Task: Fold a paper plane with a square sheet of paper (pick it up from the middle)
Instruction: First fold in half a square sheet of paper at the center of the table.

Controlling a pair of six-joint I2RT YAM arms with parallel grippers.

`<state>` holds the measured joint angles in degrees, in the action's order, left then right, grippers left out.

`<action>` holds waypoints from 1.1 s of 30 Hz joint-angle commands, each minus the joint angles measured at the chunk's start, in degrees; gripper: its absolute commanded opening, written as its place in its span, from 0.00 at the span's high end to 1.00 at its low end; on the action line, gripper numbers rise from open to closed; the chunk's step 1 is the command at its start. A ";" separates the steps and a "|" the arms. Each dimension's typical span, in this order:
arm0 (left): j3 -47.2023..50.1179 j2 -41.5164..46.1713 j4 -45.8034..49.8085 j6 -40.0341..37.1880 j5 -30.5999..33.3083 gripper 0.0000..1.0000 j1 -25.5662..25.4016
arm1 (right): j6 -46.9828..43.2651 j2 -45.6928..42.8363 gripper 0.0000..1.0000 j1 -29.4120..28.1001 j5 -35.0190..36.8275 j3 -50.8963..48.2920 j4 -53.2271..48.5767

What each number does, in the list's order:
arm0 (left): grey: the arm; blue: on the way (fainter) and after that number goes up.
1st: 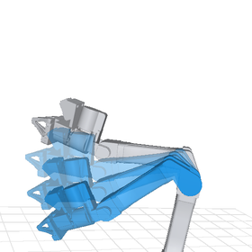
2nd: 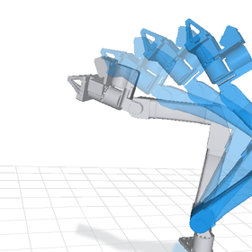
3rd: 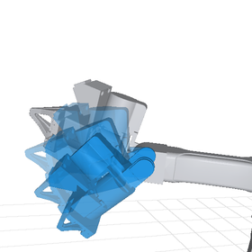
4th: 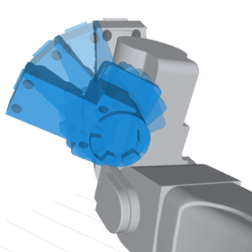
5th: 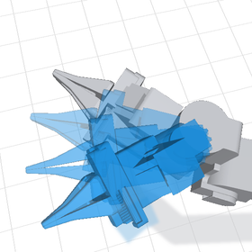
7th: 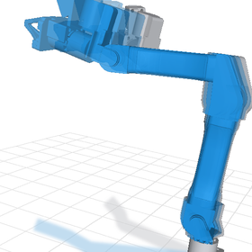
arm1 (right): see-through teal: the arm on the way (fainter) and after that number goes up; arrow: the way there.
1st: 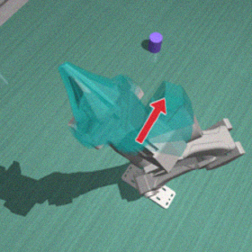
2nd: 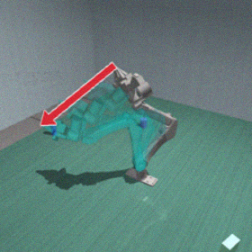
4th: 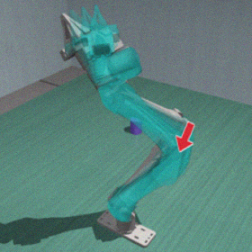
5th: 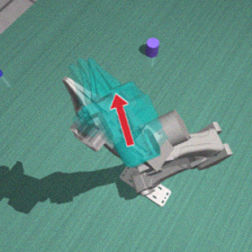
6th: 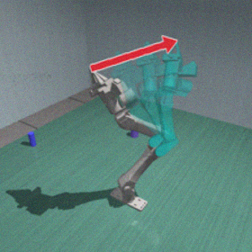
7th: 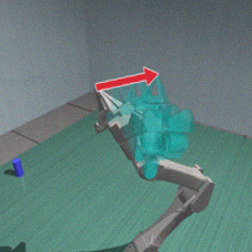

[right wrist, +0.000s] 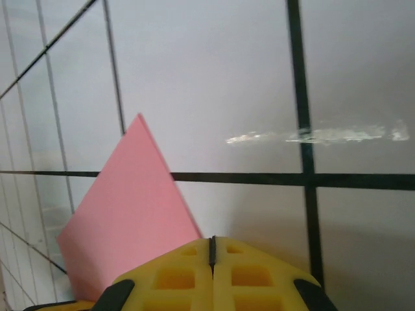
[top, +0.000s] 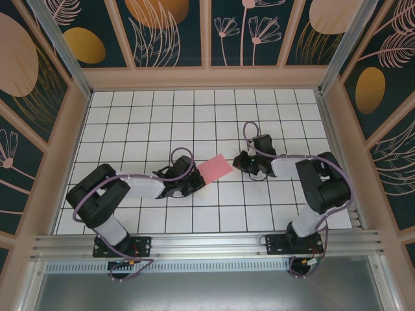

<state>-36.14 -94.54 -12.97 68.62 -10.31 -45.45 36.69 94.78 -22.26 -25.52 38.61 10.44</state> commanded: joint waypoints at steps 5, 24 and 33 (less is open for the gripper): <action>-1.86 -0.13 7.33 -5.47 2.81 1.00 -0.34 | 2.25 -2.76 1.00 -6.75 1.18 0.55 1.20; -2.99 0.60 -12.09 3.81 2.80 1.00 -2.40 | 20.41 -3.38 1.00 -11.47 13.14 -8.70 6.00; -4.80 -6.63 -17.76 9.25 4.83 1.00 -5.60 | 26.26 -8.36 1.00 -12.89 18.04 -11.15 4.76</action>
<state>-39.40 -99.29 -26.94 74.81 -6.96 -50.54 60.14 87.35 -34.87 -10.24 28.21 16.29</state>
